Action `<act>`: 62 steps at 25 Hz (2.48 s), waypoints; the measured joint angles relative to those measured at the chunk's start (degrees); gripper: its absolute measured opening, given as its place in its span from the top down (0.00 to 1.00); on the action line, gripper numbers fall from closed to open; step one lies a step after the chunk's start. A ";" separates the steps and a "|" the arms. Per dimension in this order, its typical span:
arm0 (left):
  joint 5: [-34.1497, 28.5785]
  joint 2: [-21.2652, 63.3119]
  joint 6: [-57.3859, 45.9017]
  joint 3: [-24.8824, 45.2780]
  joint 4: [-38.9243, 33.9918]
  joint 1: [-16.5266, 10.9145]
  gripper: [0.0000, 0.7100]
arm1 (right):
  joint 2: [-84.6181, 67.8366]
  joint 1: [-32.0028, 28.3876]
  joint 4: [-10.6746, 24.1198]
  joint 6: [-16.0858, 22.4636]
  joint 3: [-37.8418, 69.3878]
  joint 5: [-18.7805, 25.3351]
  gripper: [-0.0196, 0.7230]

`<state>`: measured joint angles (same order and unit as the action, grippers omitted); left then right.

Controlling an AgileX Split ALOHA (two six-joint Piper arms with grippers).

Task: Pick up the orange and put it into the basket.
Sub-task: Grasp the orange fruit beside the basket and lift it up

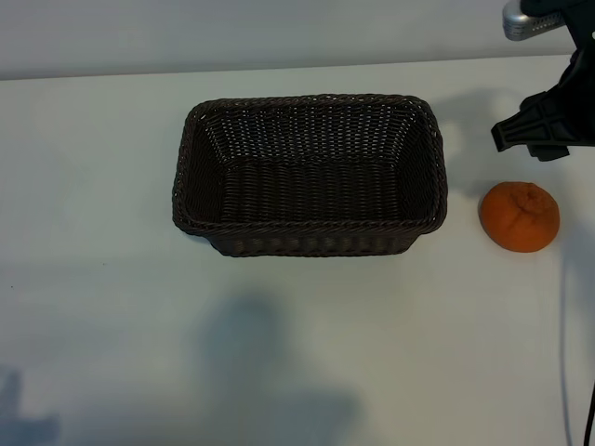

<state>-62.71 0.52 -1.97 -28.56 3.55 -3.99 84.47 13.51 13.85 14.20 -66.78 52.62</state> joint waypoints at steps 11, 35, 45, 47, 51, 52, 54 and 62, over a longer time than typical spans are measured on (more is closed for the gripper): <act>0.06 0.00 0.06 0.00 0.11 0.00 0.38 | 8.71 -1.70 0.11 0.47 -0.05 -1.36 0.20; 0.36 0.00 0.06 0.00 0.18 0.00 0.38 | 20.29 -10.31 -15.15 -2.50 -0.05 -9.98 0.19; 0.41 0.00 0.06 0.00 0.18 0.00 0.38 | 20.42 -10.31 -14.47 -2.83 -0.05 -11.26 0.19; 0.41 0.00 0.06 0.00 0.18 0.00 0.38 | 20.89 -10.31 -14.41 -2.83 -0.05 -11.30 0.19; 0.41 0.00 0.06 0.00 0.18 0.00 0.38 | 23.42 -10.31 -14.23 -2.78 -0.11 -11.30 0.19; 0.41 0.00 0.06 0.00 0.18 0.00 0.38 | 24.00 -10.31 -14.23 -2.78 -0.11 -11.30 0.19; 0.41 0.00 0.06 0.00 0.18 0.00 0.38 | 24.52 -10.31 -13.85 -2.78 -0.11 -11.30 0.22; 0.41 0.00 0.06 0.00 0.18 0.00 0.38 | 24.52 -10.31 -13.85 -2.90 -0.16 -9.63 0.85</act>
<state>-62.30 0.52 -1.90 -28.56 3.73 -3.99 108.99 3.20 0.00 11.30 -66.94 42.99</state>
